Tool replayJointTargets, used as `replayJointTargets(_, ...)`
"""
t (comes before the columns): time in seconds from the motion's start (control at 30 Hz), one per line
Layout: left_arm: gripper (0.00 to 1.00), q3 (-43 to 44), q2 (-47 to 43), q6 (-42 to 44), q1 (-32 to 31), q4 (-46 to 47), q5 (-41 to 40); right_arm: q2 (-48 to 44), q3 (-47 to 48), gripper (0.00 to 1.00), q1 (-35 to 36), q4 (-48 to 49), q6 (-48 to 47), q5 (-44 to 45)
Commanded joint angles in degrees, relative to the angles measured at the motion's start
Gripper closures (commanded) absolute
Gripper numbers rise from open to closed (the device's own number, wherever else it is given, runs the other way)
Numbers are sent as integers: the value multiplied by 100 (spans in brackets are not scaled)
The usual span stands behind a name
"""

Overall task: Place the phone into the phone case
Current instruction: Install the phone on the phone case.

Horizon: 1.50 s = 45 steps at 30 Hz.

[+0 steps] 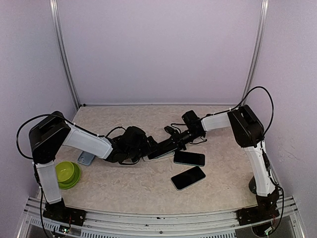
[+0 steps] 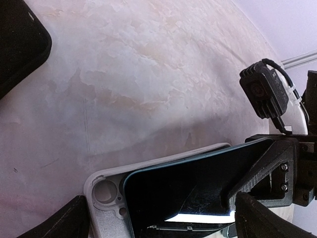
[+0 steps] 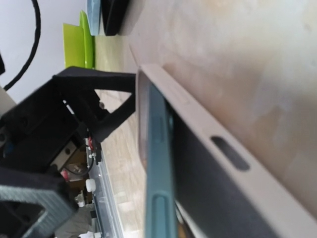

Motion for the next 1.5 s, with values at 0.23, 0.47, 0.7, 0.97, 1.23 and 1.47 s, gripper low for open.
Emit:
replayJointTargets(0.23, 1, 150, 228, 35, -155, 338, 284, 520, 166, 100, 180, -140, 158, 667)
replayJointTargets(0.47, 1, 182, 283, 26, -183, 338, 300, 640, 284, 100, 281, -78, 240, 628)
replayJointTargets(0.7, 1, 156, 275, 11, -181, 359, 332, 687, 314, 100, 387, 85, 365, 572)
replayJointTargets(0.97, 1, 137, 282, -128, -221, 435, 465, 771, 311, 100, 522, 322, 592, 583)
replayJointTargets(1.23, 1, 130, 248, -139, -288, 417, 386, 790, 108, 100, 586, 753, 921, 438)
replayJointTargets(1.47, 1, 69, 206, -174, -328, 448, 345, 671, -248, 100, 607, 1518, 1483, 300)
